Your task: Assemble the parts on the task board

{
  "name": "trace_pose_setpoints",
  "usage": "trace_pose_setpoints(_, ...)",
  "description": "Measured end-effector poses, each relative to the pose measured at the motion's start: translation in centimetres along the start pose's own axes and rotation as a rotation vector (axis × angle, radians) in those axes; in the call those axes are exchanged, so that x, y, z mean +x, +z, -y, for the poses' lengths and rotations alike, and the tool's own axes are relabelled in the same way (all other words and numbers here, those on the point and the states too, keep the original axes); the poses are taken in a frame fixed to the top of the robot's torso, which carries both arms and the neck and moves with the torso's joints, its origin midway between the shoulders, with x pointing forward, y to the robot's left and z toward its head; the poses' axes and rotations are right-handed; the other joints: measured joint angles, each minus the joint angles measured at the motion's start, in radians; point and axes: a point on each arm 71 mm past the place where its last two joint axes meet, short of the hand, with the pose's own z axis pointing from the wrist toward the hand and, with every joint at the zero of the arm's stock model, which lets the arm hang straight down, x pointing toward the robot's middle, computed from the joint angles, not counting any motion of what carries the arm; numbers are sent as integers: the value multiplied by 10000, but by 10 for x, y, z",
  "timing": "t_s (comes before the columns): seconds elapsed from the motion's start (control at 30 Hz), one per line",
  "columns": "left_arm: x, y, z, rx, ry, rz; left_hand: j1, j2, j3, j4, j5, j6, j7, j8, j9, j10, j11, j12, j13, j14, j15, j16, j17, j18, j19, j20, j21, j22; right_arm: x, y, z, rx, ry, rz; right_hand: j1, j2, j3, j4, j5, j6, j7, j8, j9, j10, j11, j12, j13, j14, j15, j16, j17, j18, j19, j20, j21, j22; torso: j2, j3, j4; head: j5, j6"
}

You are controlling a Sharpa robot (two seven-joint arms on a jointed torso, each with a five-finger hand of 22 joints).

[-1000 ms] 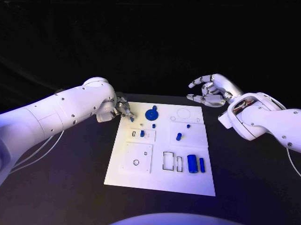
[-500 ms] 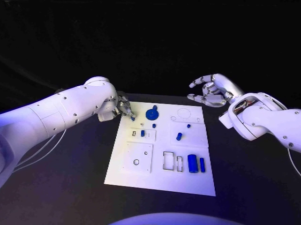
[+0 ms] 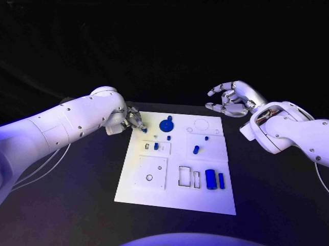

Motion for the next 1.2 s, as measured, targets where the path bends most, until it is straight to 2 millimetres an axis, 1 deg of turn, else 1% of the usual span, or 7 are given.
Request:
trace_pose_setpoints(0.07,0,0,-2,18,-78,16,-142,-141,39,38,314,130,-23,16,0,169,4,120,158,1,1,0,0,0,37,37,0,31,-1,0,1,47,38,25,3,3,86,86,0,-3,-3,38,-15,-1315,22,-1568,-1642,-496,-59,-1133,-1909,415,-1248,2,-1776,-1567,-7,0,-2,11,4)
trace_pose_setpoints(0.13,0,-1,-3,69,-178,35,-268,-268,40,38,668,217,-73,69,-8,326,-29,248,359,1,1,0,0,0,38,37,17,62,-1,1,3,107,98,55,164,-57,243,242,0,1,-40,118,-18,-2443,12,-3653,-3589,-1857,-36,-3785,-5328,768,-2629,24,-4085,-3352,-12,0,-2,14,9)
trace_pose_setpoints(0.23,0,-3,-4,194,-340,46,-348,-347,247,-170,900,310,-92,70,-90,502,-69,325,569,1,2,0,0,0,38,38,45,92,-2,2,6,199,207,92,215,-107,482,458,0,88,-11,151,-40,-2884,73,-5157,-4895,-2673,75,-5755,-6746,775,-3153,134,-5427,-4315,-17,0,-2,16,15)
trace_pose_setpoints(0.37,2,-8,-5,396,-528,30,-480,-371,247,-170,1077,388,-137,70,-105,572,-109,391,693,0,2,0,0,-1,38,38,44,93,-4,2,9,335,414,104,350,-242,781,548,0,227,205,190,-77,-3416,335,-6627,-6201,-3517,384,-7436,-7327,774,-3791,403,-6647,-5141,-18,0,4,17,37)
trace_pose_setpoints(0.53,5,-17,-6,695,-679,-13,-546,-438,247,-169,1244,478,-157,100,-135,661,-125,431,774,0,2,0,0,-1,38,37,85,126,-4,2,13,439,759,45,569,-225,1110,460,-33,161,196,144,-213,-3309,697,-8128,-8021,-4476,795,-9501,-8193,775,-4418,805,-8067,-6232,-18,-1,11,34,76)
trace_pose_setpoints(0.73,9,-26,-6,961,-715,-39,-572,-463,223,-193,1286,478,-157,112,-160,661,-125,431,808,0,3,0,0,0,37,37,85,138,-5,2,16,493,1149,-43,689,-188,1284,193,-38,267,200,-16,-419,-3258,814,-8920,-9470,-4718,1086,-10954,-8824,775,-4503,1102,-9092,-7175,-38,4,35,47,98)
trace_pose_setpoints(1.2,28,-39,-5,1355,-294,-25,-664,-555,190,-227,1441,583,-193,114,-166,768,-162,431,857,-36,-33,0,0,-1,36,36,85,178,-3,1,21,464,1822,-248,630,30,1255,-188,-38,442,239,-434,-718,-3452,1075,-9731,-10772,-5360,1394,-12404,-9779,775,-4786,1496,-10466,-8520,-65,7,58,78,76)
